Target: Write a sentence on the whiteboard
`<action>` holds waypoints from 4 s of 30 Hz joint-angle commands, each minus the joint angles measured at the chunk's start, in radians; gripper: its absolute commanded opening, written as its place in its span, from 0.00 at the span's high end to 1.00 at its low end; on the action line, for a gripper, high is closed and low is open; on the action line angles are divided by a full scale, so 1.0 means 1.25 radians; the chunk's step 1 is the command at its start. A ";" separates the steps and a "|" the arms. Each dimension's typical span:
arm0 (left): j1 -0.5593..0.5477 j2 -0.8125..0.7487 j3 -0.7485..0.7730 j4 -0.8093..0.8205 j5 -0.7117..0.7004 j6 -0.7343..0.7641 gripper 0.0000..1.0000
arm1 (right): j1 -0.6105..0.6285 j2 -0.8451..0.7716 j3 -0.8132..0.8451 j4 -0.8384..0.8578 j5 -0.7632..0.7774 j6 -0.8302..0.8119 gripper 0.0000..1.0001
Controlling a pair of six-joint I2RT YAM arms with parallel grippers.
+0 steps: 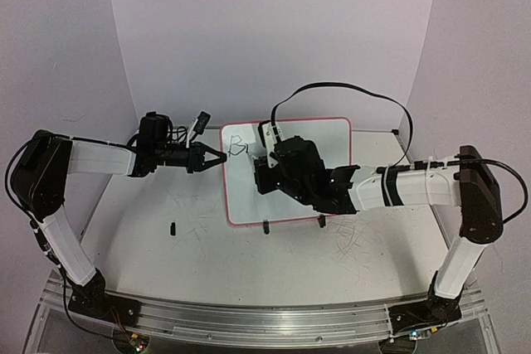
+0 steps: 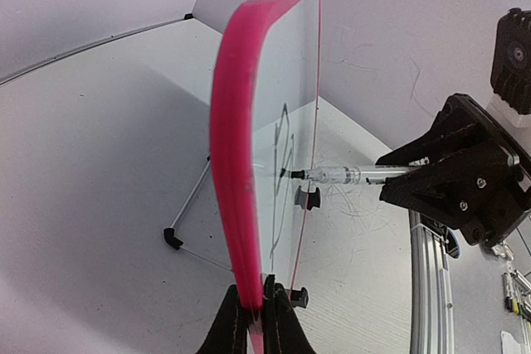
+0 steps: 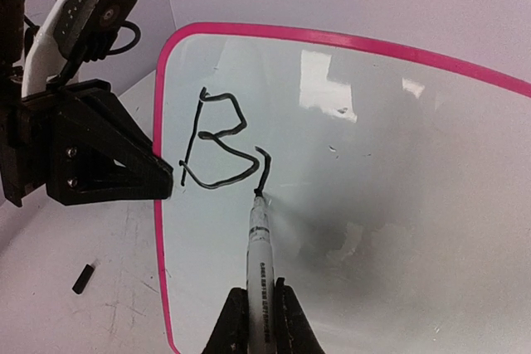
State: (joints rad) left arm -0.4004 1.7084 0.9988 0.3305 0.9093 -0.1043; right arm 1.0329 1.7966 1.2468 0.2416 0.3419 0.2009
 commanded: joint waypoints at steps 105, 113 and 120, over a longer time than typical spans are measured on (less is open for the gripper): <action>0.000 -0.057 -0.004 0.039 -0.019 0.052 1.00 | -0.031 -0.093 -0.042 0.092 -0.010 -0.008 1.00; 0.000 -0.057 -0.004 0.038 -0.018 0.053 1.00 | -0.031 -0.110 -0.083 0.098 -0.008 0.013 1.00; 0.000 -0.060 -0.004 0.039 -0.017 0.052 1.00 | -0.030 -0.083 -0.054 0.095 -0.007 0.000 1.00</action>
State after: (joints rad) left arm -0.4049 1.6863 0.9867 0.3313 0.9051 -0.0929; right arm 0.9974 1.6939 1.1484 0.3364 0.3267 0.2038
